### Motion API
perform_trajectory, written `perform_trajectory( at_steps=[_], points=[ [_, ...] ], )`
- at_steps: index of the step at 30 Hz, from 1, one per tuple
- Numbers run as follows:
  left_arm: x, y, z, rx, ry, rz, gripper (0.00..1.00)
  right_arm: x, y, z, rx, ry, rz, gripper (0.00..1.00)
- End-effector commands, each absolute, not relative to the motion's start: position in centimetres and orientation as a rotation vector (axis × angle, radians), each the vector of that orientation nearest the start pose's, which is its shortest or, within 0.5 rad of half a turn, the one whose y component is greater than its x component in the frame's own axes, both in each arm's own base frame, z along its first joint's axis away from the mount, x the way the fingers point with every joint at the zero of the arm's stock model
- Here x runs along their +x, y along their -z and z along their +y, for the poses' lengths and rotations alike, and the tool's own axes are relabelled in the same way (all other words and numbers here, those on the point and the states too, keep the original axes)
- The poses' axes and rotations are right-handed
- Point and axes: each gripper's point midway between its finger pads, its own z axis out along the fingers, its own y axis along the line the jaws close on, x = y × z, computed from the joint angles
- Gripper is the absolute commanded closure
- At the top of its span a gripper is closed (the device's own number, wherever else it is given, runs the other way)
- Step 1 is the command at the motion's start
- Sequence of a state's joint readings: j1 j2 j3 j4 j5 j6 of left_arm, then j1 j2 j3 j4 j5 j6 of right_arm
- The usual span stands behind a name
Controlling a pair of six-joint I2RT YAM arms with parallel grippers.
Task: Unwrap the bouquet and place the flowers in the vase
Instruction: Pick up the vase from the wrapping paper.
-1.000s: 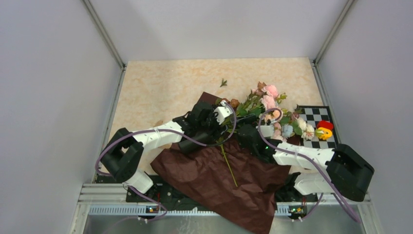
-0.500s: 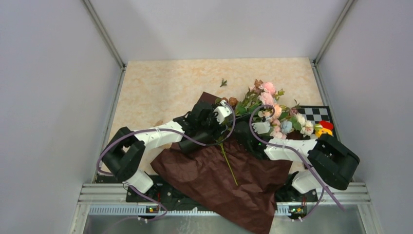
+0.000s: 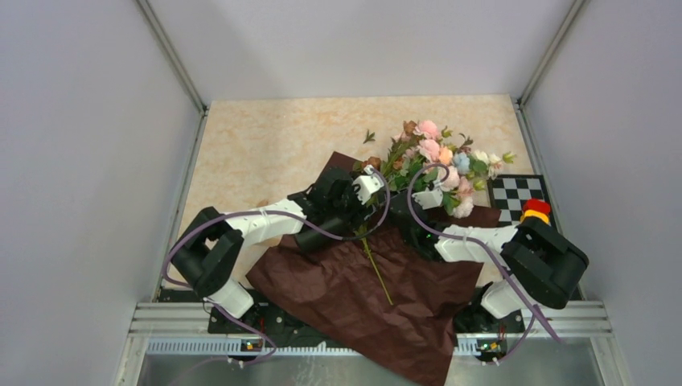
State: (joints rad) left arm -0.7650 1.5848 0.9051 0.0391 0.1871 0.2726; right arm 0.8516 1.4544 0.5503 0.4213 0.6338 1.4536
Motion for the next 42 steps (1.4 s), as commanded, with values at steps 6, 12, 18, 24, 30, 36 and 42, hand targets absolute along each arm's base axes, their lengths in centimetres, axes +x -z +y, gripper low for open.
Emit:
perform_trajectory(
  at_steps=[6, 12, 18, 24, 30, 36, 42],
  points=[
    [32.7, -14.8, -33.3, 1.033, 0.46, 1.732, 1.0, 33.2, -21.1, 27.0, 0.665, -0.952, 1.546, 1.0],
    [34.3, -18.4, -33.2, 0.895, 0.453, 1.66, 1.0, 32.8, -23.6, 27.2, 0.583, -0.894, 1.514, 1.0],
    [34.0, -16.9, -33.7, 0.95, 0.471, 1.681, 1.0, 32.2, -18.5, 24.9, 0.774, -0.771, 1.654, 0.91],
    [33.7, -14.8, -33.6, 1.001, 0.455, 1.725, 1.0, 31.1, -14.0, 24.2, 0.856, -0.722, 1.772, 0.71],
    [33.5, -13.8, -34.2, 1.043, 0.488, 1.742, 1.0, 31.2, -12.2, 25.0, 0.876, -0.781, 1.837, 0.42],
    [33.4, -13.2, -34.1, 1.063, 0.475, 1.758, 1.0, 30.8, -11.6, 24.8, 0.911, -0.779, 1.864, 0.24],
    [33.2, -12.9, -34.0, 1.08, 0.473, 1.767, 1.0, 29.8, -11.4, 25.0, 0.968, -0.831, 1.896, 0.18]
  ],
)
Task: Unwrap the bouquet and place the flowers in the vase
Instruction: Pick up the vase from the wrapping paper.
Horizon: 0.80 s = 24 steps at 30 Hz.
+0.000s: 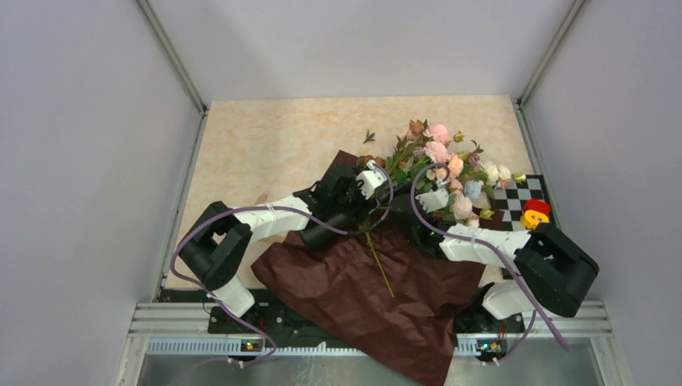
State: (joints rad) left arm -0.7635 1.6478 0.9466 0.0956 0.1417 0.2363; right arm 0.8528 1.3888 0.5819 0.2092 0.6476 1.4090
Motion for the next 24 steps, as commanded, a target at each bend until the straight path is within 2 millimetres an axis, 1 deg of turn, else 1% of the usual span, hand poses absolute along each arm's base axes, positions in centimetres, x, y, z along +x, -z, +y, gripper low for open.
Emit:
perform_trajectory(
  at_steps=[1, 4, 7, 9, 12, 14, 19, 22, 24],
  points=[
    [33.2, -13.0, -34.0, 1.082, 0.478, 1.765, 1.0, 29.8, -11.2, 25.0, 0.981, -0.839, 1.897, 0.16],
    [32.9, -12.8, -34.1, 1.092, 0.492, 1.767, 1.0, 30.4, -10.6, 25.1, 1.001, -0.844, 1.896, 0.12],
    [32.7, -12.7, -34.2, 1.103, 0.504, 1.77, 1.0, 31.5, -10.4, 25.1, 0.994, -0.86, 1.892, 0.1],
    [32.6, -12.6, -34.3, 1.113, 0.508, 1.771, 1.0, 32.3, -11.1, 25.1, 0.971, -0.899, 1.853, 0.1],
    [32.6, -12.5, -34.3, 1.121, 0.51, 1.77, 1.0, 32.9, -11.6, 24.5, 0.964, -0.878, 1.819, 0.08],
    [32.6, -12.6, -34.5, 1.122, 0.512, 1.766, 1.0, 33.3, -10.9, 24.2, 0.989, -0.867, 1.832, 0.08],
    [32.6, -12.4, -34.5, 1.129, 0.514, 1.773, 1.0, 33.9, -8.5, 24.6, 1.041, -0.902, 1.891, 0.09],
    [32.5, -12.3, -34.5, 1.135, 0.518, 1.773, 1.0, 34.4, -8.3, 24.9, 1.013, -0.913, 1.882, 0.1],
    [32.4, -12.2, -34.5, 1.141, 0.519, 1.771, 1.0, 35.0, -8.9, 25.2, 0.981, -0.941, 1.855, 0.12]
  ],
)
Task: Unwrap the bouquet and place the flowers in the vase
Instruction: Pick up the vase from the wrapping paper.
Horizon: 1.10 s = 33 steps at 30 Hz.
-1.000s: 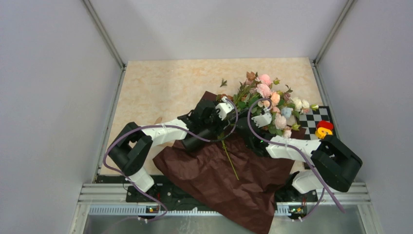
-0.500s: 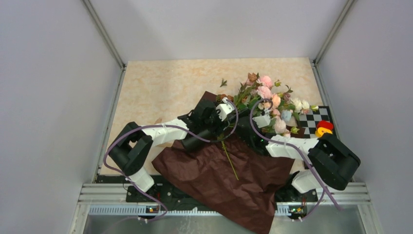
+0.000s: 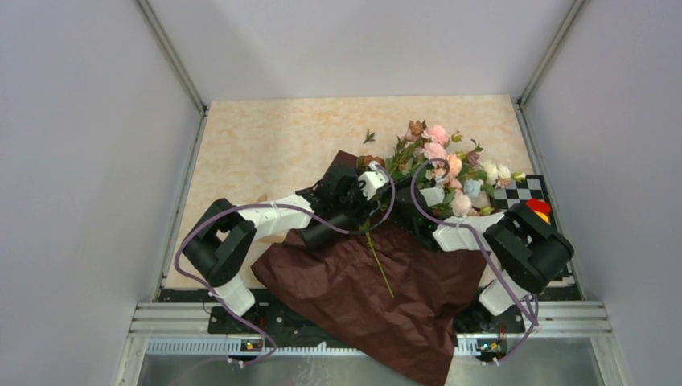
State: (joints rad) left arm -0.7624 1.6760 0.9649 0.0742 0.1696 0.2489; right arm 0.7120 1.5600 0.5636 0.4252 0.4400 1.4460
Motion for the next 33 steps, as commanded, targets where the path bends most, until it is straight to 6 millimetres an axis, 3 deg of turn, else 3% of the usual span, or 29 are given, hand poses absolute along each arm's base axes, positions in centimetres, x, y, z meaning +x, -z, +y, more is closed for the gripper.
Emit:
perform_trajectory(
  at_steps=[1, 5, 9, 12, 15, 22, 28, 33],
  points=[
    [32.4, -12.3, -34.5, 1.144, 0.521, 1.767, 1.0, 35.3, -9.0, 25.2, 0.971, -0.946, 1.845, 0.13],
    [32.7, -12.1, -34.2, 1.147, 0.488, 1.767, 1.0, 36.5, -9.7, 26.0, 0.897, -0.993, 1.804, 0.15],
    [33.0, -12.1, -34.1, 1.167, 0.48, 1.761, 1.0, 37.3, -9.3, 26.6, 0.833, -1.051, 1.802, 0.26],
    [33.3, -12.3, -34.3, 1.164, 0.483, 1.761, 1.0, 37.4, -9.2, 27.1, 0.774, -1.075, 1.801, 0.38],
    [34.1, -12.6, -34.4, 1.109, 0.464, 1.784, 1.0, 37.4, -10.7, 27.7, 0.687, -1.119, 1.757, 0.6],
    [36.2, -14.3, -33.6, 0.911, 0.402, 1.798, 1.0, 37.2, -16.0, 27.2, 0.559, -1.131, 1.62, 0.99],
    [38.1, -18.8, -32.2, 0.738, 0.348, 1.719, 1.0, 37.3, -22.7, 29.5, 0.346, -1.155, 1.503, 1.0],
    [40.1, -23.1, -29.2, 0.575, 0.324, 1.651, 1.0, 37.4, -27.5, 33.0, 0.123, -1.113, 1.423, 1.0]
  ],
)
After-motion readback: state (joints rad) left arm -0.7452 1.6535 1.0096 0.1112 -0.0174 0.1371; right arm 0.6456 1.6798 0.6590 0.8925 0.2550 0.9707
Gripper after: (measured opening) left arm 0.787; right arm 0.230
